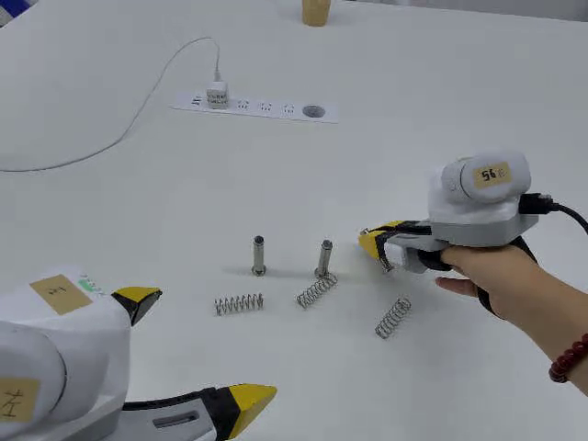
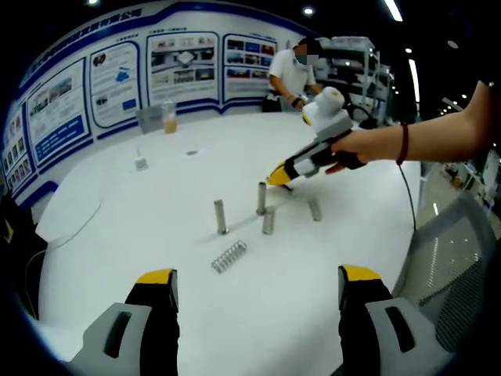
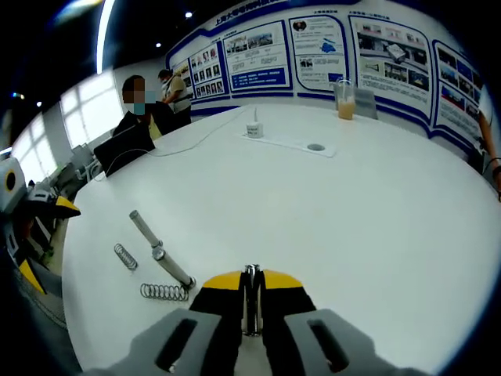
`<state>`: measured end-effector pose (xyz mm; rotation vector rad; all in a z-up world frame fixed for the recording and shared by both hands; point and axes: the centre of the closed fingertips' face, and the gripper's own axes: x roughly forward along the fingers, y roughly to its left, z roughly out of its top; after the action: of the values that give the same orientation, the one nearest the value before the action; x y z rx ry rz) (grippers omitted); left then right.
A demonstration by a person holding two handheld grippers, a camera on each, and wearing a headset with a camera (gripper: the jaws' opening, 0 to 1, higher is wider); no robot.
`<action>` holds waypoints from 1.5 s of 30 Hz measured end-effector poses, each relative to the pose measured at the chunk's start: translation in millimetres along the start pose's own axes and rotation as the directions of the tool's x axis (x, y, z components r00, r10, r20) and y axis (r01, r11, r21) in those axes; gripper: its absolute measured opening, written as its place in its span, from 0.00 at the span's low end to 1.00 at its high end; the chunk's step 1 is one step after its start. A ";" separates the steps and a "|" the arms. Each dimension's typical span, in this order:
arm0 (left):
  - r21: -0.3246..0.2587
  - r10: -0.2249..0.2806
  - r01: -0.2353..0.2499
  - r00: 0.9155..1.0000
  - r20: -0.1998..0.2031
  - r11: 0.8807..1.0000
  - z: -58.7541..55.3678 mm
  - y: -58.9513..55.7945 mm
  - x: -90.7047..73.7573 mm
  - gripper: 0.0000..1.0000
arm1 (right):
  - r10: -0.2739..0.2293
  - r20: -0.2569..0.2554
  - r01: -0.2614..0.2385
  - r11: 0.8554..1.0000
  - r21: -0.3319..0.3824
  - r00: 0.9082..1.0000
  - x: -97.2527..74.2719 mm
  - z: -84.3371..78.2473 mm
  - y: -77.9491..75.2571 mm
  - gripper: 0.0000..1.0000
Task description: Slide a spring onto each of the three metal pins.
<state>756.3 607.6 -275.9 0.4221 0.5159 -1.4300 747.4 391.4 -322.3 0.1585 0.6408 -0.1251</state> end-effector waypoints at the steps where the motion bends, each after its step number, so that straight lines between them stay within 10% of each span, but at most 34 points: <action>1: 0.003 0.001 -0.001 1.000 0.000 1.000 0.1 0.1 -0.4 0.86 | 0.001 0.003 -0.001 1.000 0.001 1.000 -2.0 0.6 0.5 0.09; 45: 0.039 0.046 -0.047 0.998 0.034 0.998 5.3 2.5 -12.6 0.85 | -0.040 -0.004 0.039 0.997 -0.069 0.999 -46.8 -12.2 8.4 0.09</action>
<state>758.4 615.2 -264.4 0.4394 0.4490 -1.4024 704.5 405.1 -302.9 0.0799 0.6532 -0.1404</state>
